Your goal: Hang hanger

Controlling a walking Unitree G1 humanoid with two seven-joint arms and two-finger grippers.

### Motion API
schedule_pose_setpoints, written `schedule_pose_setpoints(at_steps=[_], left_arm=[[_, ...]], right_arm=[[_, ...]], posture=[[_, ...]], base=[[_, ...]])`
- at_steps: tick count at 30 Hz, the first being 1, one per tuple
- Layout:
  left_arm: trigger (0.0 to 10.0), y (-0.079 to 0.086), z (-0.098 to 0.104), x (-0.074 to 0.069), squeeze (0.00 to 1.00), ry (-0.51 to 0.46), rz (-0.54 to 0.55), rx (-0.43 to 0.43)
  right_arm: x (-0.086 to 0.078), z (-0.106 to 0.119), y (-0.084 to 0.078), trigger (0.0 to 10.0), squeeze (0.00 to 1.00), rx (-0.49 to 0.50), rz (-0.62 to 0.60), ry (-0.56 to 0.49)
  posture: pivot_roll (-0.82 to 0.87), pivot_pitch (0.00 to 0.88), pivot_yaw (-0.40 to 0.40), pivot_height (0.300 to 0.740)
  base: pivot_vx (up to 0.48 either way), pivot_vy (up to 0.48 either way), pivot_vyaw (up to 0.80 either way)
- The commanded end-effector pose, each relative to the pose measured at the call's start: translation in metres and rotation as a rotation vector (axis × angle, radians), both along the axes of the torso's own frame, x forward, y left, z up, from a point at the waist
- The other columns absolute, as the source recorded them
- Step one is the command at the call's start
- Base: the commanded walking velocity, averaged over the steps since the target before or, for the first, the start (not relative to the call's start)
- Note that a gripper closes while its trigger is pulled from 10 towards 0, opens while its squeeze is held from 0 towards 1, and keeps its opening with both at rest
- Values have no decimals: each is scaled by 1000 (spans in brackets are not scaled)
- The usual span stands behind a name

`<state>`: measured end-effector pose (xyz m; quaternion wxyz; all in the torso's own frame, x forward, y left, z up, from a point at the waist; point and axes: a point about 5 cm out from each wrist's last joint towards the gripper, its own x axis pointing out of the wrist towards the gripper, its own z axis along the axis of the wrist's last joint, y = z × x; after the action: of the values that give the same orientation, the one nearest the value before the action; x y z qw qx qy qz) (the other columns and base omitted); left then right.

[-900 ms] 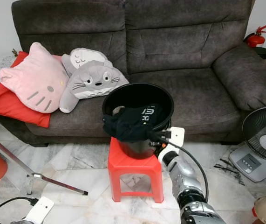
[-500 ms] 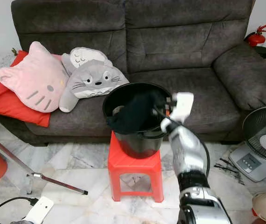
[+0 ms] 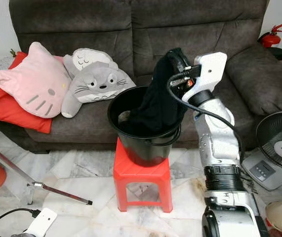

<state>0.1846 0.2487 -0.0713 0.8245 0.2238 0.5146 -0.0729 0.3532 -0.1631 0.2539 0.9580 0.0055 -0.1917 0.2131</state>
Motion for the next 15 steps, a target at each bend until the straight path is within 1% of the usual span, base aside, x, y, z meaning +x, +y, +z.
schedule_pose_setpoints(at_steps=[1,2,3,4,5,7,8,9,10,11,12,13,15], left_arm=[[10000,5,-2,-6,0,22,3,18],[10000,5,-2,-6,0,22,3,17],[10000,5,-1,-5,0,21,4,17],[10000,5,-1,-5,0,21,5,17],[10000,4,-1,-5,0,21,6,15],[10000,4,-1,-5,0,23,7,10],[10000,4,-1,-5,0,24,8,9],[10000,4,-1,-5,0,24,8,8],[10000,4,-1,-5,0,25,8,8],[10000,4,-1,-5,0,26,8,7],[10000,4,-1,-5,0,26,8,7],[10000,4,-1,-5,0,26,9,7],[10000,4,-1,-5,0,26,10,8]], right_arm=[[-6,20,15,0,0,-40,69,-76],[-8,20,17,0,0,-44,81,-77],[-15,14,30,0,0,-68,180,-48],[-23,1,44,0,0,-127,275,-19],[-27,-12,52,0,0,-176,317,19],[-32,-29,60,0,0,-222,375,76],[-35,-39,62,0,0,-265,397,112],[-37,-43,63,157,0,-284,407,128],[-39,-55,62,6039,0,-334,408,171],[-40,-59,61,9922,0,-348,405,186],[-40,-59,61,9922,0,-348,405,186],[-40,-67,58,10000,0,-360,396,227],[-39,-76,54,10000,0,-372,370,277]], posture=[[-245,0,93,740],[-245,0,93,740],[-242,0,92,740],[-241,0,91,740],[-236,0,89,740],[-231,0,85,740],[-231,0,85,740],[-231,0,84,740],[-229,0,83,740],[-229,0,83,740],[-229,0,83,740],[-229,0,83,740],[-231,0,83,740]], base=[[0,0,0],[0,0,0],[0,0,0],[0,0,0],[0,0,0],[0,0,0],[0,0,0],[0,0,0],[0,0,0],[0,0,0],[0,0,0],[0,0,0],[0,0,0]])
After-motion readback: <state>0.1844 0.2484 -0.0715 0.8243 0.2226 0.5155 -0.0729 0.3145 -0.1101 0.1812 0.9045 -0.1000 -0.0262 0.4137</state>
